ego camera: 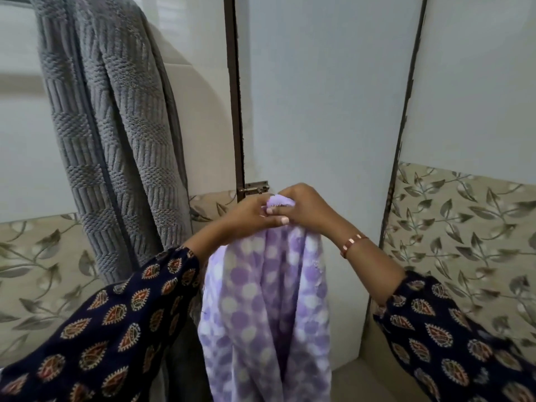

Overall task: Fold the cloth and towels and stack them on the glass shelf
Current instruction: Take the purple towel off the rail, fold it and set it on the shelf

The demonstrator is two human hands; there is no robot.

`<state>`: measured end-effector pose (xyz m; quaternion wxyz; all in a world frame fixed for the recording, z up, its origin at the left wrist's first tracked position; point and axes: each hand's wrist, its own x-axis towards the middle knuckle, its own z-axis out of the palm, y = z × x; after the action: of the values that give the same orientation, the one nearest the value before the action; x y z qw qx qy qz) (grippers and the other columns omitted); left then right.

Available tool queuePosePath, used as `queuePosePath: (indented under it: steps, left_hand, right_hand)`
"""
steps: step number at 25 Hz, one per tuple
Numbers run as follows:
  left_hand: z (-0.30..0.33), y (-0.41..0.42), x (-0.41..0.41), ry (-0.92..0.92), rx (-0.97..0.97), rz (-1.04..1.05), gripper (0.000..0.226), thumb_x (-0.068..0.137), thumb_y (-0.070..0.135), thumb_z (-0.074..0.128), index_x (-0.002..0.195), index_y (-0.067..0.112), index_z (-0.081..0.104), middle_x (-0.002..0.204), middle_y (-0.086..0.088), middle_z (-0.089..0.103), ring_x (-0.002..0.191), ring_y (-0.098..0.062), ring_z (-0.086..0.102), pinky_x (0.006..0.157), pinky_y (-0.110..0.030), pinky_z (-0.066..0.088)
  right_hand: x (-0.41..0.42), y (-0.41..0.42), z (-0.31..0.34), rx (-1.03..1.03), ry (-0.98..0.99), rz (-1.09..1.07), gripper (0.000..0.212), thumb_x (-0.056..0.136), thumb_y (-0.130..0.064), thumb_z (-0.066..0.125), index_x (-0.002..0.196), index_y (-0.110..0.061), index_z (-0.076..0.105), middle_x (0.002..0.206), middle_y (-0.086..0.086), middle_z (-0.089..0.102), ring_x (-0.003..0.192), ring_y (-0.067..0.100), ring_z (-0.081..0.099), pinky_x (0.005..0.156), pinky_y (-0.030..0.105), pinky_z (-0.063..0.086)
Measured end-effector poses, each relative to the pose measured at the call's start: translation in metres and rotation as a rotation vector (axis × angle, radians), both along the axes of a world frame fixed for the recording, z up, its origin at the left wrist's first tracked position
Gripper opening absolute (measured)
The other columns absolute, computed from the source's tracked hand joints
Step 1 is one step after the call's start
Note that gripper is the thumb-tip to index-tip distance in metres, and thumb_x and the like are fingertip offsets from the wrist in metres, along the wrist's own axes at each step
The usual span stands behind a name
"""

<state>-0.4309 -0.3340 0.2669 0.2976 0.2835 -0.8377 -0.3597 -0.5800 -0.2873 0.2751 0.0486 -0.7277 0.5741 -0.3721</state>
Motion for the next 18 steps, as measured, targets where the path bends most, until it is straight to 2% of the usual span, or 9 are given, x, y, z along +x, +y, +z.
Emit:
queuePosePath:
  steps: [2, 4, 8, 10, 11, 13, 14, 16, 18]
  left_hand:
    - [-0.001, -0.003, 0.004, -0.067, -0.033, 0.033, 0.019, 0.081, 0.023, 0.069, 0.095, 0.011, 0.064, 0.073, 0.008, 0.059, 0.071, -0.005, 0.052, 0.07, -0.02, 0.043]
    - [0.003, -0.01, 0.011, -0.104, -0.059, 0.147, 0.023, 0.084, 0.029, 0.065, 0.083, 0.006, 0.062, 0.075, -0.003, 0.055, 0.069, -0.014, 0.047, 0.062, -0.027, 0.039]
    - [0.017, -0.016, 0.017, 0.158, -0.035, 0.328, 0.02, 0.088, 0.023, 0.059, 0.076, 0.007, 0.061, 0.071, -0.006, 0.055, 0.064, -0.018, 0.048, 0.062, -0.028, 0.04]
    - [0.019, -0.022, 0.023, 0.287, -0.01, 0.391, 0.013, 0.087, 0.02, 0.061, 0.075, 0.015, 0.059, 0.07, -0.007, 0.056, 0.064, -0.018, 0.049, 0.063, -0.028, 0.042]
    - [0.018, -0.025, 0.025, 0.319, 0.019, 0.359, 0.002, 0.086, 0.017, 0.062, 0.085, 0.016, 0.062, 0.075, -0.01, 0.059, 0.07, -0.019, 0.052, 0.068, -0.029, 0.045]
    - [0.015, -0.02, 0.023, 0.203, 0.032, 0.212, 0.035, 0.084, 0.013, 0.064, 0.119, 0.015, 0.057, 0.081, -0.007, 0.062, 0.079, -0.017, 0.055, 0.075, -0.024, 0.046]
    - [0.01, -0.014, 0.018, 0.056, -0.002, 0.136, 0.049, 0.084, 0.014, 0.065, 0.13, 0.017, 0.049, 0.074, 0.003, 0.063, 0.073, -0.012, 0.055, 0.069, -0.016, 0.045]
    - [-0.003, 0.0, 0.002, -0.153, -0.077, 0.039, 0.051, 0.084, 0.02, 0.065, 0.131, 0.025, 0.045, 0.058, 0.015, 0.057, 0.056, -0.002, 0.049, 0.053, -0.009, 0.038]
    - [-0.015, 0.005, -0.011, -0.177, -0.136, 0.052, 0.025, 0.086, 0.025, 0.063, 0.109, 0.017, 0.06, 0.067, 0.006, 0.054, 0.062, -0.007, 0.046, 0.056, -0.015, 0.036]
  right_hand:
    - [0.001, 0.0, 0.005, 0.015, -0.091, 0.051, 0.021, 0.077, -0.02, 0.074, 0.068, -0.006, 0.061, 0.054, -0.005, 0.045, 0.044, -0.002, 0.042, 0.047, 0.012, 0.031]
    - [-0.009, 0.002, -0.005, 0.126, -0.365, 0.138, 0.025, 0.072, -0.022, 0.079, 0.079, -0.004, 0.063, 0.063, -0.001, 0.053, 0.057, -0.001, 0.046, 0.056, 0.014, 0.037]
    - [-0.032, 0.015, -0.067, 0.568, -0.579, 0.214, 0.018, 0.076, -0.017, 0.076, 0.091, -0.01, 0.071, 0.09, 0.003, 0.072, 0.082, 0.015, 0.068, 0.08, 0.029, 0.056]
    - [-0.042, 0.021, -0.09, 0.62, -0.636, 0.118, 0.016, 0.077, -0.017, 0.074, 0.093, -0.012, 0.072, 0.093, 0.005, 0.073, 0.079, 0.014, 0.07, 0.077, 0.027, 0.056]
    - [-0.047, 0.021, -0.09, 0.555, -0.626, 0.047, 0.015, 0.077, -0.018, 0.075, 0.09, -0.01, 0.072, 0.089, 0.005, 0.072, 0.075, 0.011, 0.069, 0.073, 0.025, 0.055]
    - [-0.052, 0.016, -0.073, 0.333, -0.451, -0.042, 0.019, 0.075, -0.015, 0.077, 0.084, -0.001, 0.07, 0.079, 0.003, 0.066, 0.067, 0.008, 0.06, 0.066, 0.024, 0.049]
    - [-0.046, 0.013, -0.058, 0.231, -0.325, -0.036, 0.018, 0.074, -0.012, 0.077, 0.078, 0.002, 0.067, 0.073, 0.002, 0.06, 0.065, 0.007, 0.054, 0.063, 0.025, 0.044]
    - [-0.025, 0.012, -0.024, 0.105, -0.099, 0.018, 0.014, 0.072, -0.006, 0.073, 0.062, -0.007, 0.062, 0.062, -0.002, 0.055, 0.057, 0.0, 0.047, 0.058, 0.022, 0.038]
    - [-0.008, 0.014, 0.0, 0.039, 0.016, 0.022, 0.021, 0.069, -0.005, 0.071, 0.059, -0.019, 0.059, 0.062, -0.005, 0.057, 0.056, -0.003, 0.05, 0.056, 0.018, 0.037]
